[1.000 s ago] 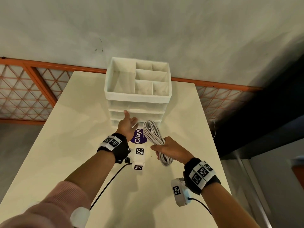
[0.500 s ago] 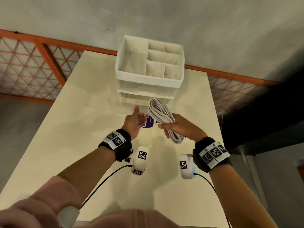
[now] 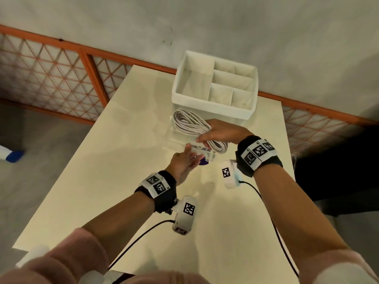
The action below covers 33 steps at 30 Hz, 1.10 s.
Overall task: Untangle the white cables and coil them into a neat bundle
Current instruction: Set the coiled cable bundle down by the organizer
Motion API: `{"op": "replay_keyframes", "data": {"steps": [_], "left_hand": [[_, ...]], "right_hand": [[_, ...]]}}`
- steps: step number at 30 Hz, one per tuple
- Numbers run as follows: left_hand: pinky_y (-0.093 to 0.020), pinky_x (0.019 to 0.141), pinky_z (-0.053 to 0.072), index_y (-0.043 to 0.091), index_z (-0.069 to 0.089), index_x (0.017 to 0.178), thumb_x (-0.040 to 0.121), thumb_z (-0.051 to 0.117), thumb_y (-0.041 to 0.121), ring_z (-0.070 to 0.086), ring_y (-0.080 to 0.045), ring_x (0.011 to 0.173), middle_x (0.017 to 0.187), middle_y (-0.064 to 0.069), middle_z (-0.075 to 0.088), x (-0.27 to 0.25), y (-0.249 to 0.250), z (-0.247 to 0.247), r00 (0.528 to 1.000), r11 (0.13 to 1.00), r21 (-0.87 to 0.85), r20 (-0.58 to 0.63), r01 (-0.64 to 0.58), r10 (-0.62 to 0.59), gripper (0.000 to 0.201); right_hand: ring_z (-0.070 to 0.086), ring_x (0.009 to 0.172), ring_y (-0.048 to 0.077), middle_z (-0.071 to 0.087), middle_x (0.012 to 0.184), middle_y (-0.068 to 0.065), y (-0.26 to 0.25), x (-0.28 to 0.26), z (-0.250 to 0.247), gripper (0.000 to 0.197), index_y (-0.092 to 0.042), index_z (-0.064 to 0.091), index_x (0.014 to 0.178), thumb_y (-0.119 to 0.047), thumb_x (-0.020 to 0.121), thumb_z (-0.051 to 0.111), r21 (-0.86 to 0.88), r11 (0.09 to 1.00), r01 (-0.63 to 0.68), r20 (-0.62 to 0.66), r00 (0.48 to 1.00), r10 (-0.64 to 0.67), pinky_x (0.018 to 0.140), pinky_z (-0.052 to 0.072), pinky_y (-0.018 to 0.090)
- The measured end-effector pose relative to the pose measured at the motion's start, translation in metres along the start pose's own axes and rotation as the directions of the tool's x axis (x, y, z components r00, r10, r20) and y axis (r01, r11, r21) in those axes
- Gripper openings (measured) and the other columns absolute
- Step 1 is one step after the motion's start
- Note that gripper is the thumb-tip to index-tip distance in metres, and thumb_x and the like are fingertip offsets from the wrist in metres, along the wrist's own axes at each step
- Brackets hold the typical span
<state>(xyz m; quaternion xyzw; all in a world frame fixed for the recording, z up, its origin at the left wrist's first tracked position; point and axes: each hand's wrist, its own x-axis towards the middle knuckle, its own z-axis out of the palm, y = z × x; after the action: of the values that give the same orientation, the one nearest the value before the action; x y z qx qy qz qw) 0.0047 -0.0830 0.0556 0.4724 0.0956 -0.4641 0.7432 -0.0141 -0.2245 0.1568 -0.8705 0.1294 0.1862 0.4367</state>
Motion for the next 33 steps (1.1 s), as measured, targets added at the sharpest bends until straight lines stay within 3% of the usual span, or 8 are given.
{"op": "replay_keyframes", "data": {"steps": [3,6,10,17,22,27,29,33], "left_hand": [[-0.024,0.080,0.051,-0.001,0.051,0.114,0.099,0.040,0.033,0.064,-0.018,0.089,0.114,-0.013,0.054,-0.004,-0.004,0.000,1.000,0.999,-0.030,0.029,0.011,-0.010,0.038],[-0.025,0.080,0.051,-0.001,0.054,0.101,0.099,0.040,0.029,0.065,-0.020,0.086,0.097,-0.010,0.054,0.013,0.008,-0.014,0.999,0.996,-0.091,-0.049,0.006,-0.010,0.033],[-0.027,0.085,0.050,0.001,0.056,0.091,0.100,0.041,0.028,0.065,-0.020,0.084,0.086,-0.007,0.058,0.010,0.011,-0.008,1.000,0.996,-0.085,-0.025,-0.007,0.004,0.032],[-0.023,0.081,0.052,0.002,0.058,0.093,0.100,0.040,0.027,0.065,-0.019,0.084,0.088,-0.008,0.062,0.006,0.017,-0.006,1.000,0.994,-0.107,-0.014,-0.017,0.015,0.032],[-0.026,0.087,0.049,0.001,0.057,0.089,0.100,0.040,0.027,0.064,-0.022,0.088,0.078,-0.006,0.061,0.005,0.017,-0.005,1.000,0.993,-0.112,-0.020,-0.023,0.021,0.033],[-0.026,0.086,0.051,0.000,0.055,0.088,0.099,0.042,0.027,0.064,-0.024,0.089,0.083,-0.007,0.056,0.007,0.016,-0.004,0.999,0.993,-0.120,-0.045,-0.015,0.009,0.032],[-0.023,0.078,0.055,0.000,0.050,0.087,0.098,0.044,0.027,0.066,-0.024,0.088,0.085,-0.008,0.053,0.007,0.017,-0.004,0.997,0.991,-0.133,-0.072,-0.003,-0.006,0.029],[-0.023,0.073,0.056,0.001,0.049,0.087,0.098,0.045,0.027,0.066,-0.024,0.089,0.083,-0.008,0.054,0.009,0.017,-0.003,0.997,0.991,-0.134,-0.082,0.005,-0.016,0.029]], "right_hand": [[0.065,0.062,0.012,0.069,0.071,-0.006,0.018,0.017,0.007,0.019,-0.027,0.062,0.087,-0.013,0.078,0.069,-0.063,0.995,-0.078,0.015,0.997,0.080,0.066,0.050,0.027],[0.064,0.069,0.016,0.071,0.085,0.005,0.027,0.059,0.013,0.022,-0.020,0.064,0.094,-0.013,0.074,0.069,-0.126,0.979,-0.160,0.114,0.978,0.174,0.064,0.051,0.028],[0.064,0.075,0.026,0.072,0.095,0.021,0.043,0.062,0.006,0.041,-0.003,0.067,0.099,-0.017,0.061,0.072,-0.063,0.969,-0.239,0.068,0.968,0.243,0.082,0.055,0.048],[0.062,0.082,0.030,0.067,0.107,0.028,0.049,0.061,0.008,0.043,-0.001,0.061,0.114,-0.008,0.073,0.072,0.118,0.954,-0.276,0.041,0.961,0.273,0.085,0.052,0.044],[0.065,0.100,0.030,0.068,0.111,0.012,0.047,0.069,0.011,0.050,-0.016,0.061,0.116,-0.020,0.068,0.075,0.075,0.933,-0.351,-0.036,0.934,0.355,0.095,0.052,0.043],[0.069,0.077,0.024,0.072,0.087,0.010,0.062,0.070,0.023,0.048,-0.008,0.069,0.100,-0.033,0.060,0.082,0.387,0.860,-0.332,-0.211,0.876,0.433,0.086,0.056,0.039],[0.070,0.084,0.023,0.074,0.094,0.008,0.062,0.069,0.029,0.057,-0.010,0.071,0.102,-0.040,0.055,0.085,0.421,0.864,-0.277,-0.339,0.835,0.432,0.086,0.056,0.038],[0.064,0.095,0.024,0.069,0.103,0.009,0.062,0.064,0.034,0.048,-0.007,0.067,0.109,-0.037,0.072,0.079,0.273,0.924,-0.267,-0.456,0.810,0.369,0.081,0.047,0.026]]}}
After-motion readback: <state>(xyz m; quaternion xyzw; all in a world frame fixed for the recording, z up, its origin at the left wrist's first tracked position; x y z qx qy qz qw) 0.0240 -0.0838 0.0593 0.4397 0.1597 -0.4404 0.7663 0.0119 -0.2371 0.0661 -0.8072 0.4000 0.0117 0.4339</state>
